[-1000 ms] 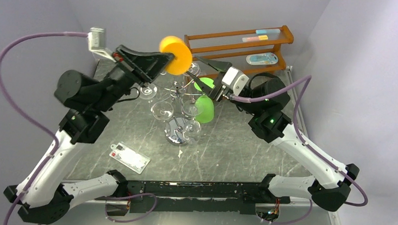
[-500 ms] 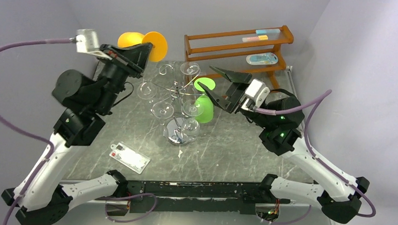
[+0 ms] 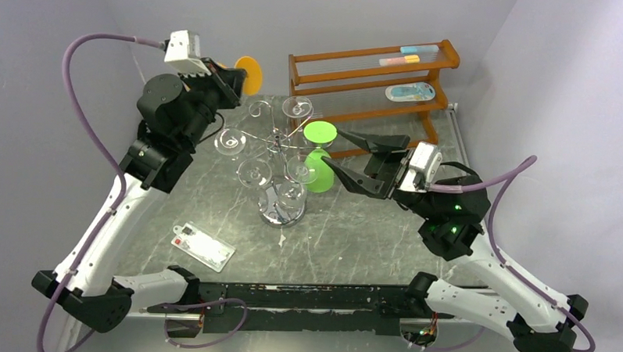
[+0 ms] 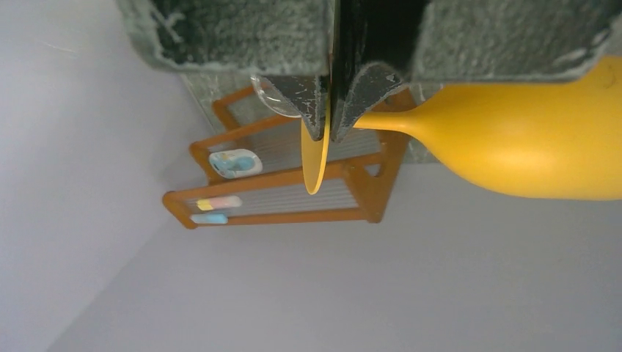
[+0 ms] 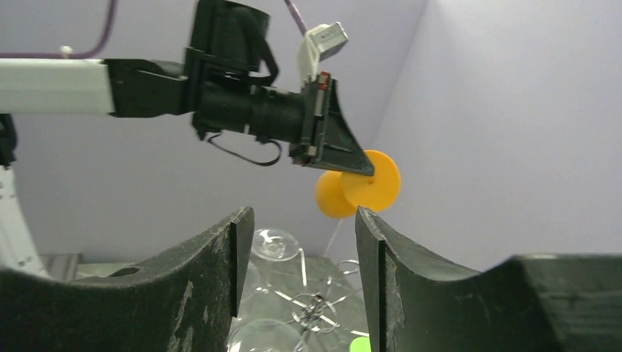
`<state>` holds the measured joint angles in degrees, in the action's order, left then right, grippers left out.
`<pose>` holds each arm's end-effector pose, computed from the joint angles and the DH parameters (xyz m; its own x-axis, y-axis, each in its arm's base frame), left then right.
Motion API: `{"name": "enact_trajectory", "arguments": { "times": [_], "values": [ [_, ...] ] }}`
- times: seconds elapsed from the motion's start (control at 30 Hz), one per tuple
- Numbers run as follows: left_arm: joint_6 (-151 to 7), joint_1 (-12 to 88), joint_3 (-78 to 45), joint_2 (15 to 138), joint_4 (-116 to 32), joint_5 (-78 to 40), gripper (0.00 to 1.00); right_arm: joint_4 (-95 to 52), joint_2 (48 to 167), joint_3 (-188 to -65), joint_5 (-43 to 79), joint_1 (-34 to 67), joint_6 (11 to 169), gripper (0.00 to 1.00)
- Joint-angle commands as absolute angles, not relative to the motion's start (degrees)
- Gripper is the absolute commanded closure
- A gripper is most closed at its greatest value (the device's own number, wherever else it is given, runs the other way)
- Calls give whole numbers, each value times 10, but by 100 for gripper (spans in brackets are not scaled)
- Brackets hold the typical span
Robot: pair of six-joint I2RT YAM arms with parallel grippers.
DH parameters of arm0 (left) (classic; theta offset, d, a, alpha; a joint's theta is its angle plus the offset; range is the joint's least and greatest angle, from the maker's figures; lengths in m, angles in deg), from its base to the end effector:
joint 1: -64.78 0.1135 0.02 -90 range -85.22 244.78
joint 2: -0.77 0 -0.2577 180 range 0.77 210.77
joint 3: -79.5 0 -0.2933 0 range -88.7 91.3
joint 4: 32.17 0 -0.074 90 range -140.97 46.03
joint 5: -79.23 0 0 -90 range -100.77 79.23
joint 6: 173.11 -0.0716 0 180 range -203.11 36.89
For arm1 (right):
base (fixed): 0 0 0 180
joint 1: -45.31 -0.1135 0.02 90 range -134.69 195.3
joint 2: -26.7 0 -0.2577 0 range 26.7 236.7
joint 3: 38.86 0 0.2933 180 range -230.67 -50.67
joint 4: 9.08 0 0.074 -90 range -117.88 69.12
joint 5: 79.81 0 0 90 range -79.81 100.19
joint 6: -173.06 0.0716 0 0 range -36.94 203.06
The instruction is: Place the wine glass upside down on the wine glass rack
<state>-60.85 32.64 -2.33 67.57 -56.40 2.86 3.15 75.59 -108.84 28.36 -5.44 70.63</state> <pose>0.2726 -0.1514 0.5209 -0.0234 -0.4200 -0.9072 0.3351 0.8517 -0.4030 0.1364 0.2022 0.4912 0.5333 0.3295 -0.7792 -0.8047 0.4816 -0.3471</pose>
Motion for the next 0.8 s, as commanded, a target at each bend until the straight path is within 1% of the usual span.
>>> {"name": "enact_trajectory", "arguments": {
  "times": [0.0,0.2,0.43,0.53,0.77],
  "values": [
    [-561,416,-48,679,-561,-95,95,17,721,-1057,298,-56,769,43],
    [-519,470,-120,650,-541,-189,95,-11,698,-1045,216,-56,879,43],
    [-470,506,-164,643,-512,-308,95,-63,680,-1027,144,-56,946,43],
    [-453,517,-178,636,-498,-332,95,-94,669,-1013,106,-56,973,44],
    [-417,530,-199,625,-484,-366,95,-153,648,-980,78,-56,1027,45]
  ]
}}
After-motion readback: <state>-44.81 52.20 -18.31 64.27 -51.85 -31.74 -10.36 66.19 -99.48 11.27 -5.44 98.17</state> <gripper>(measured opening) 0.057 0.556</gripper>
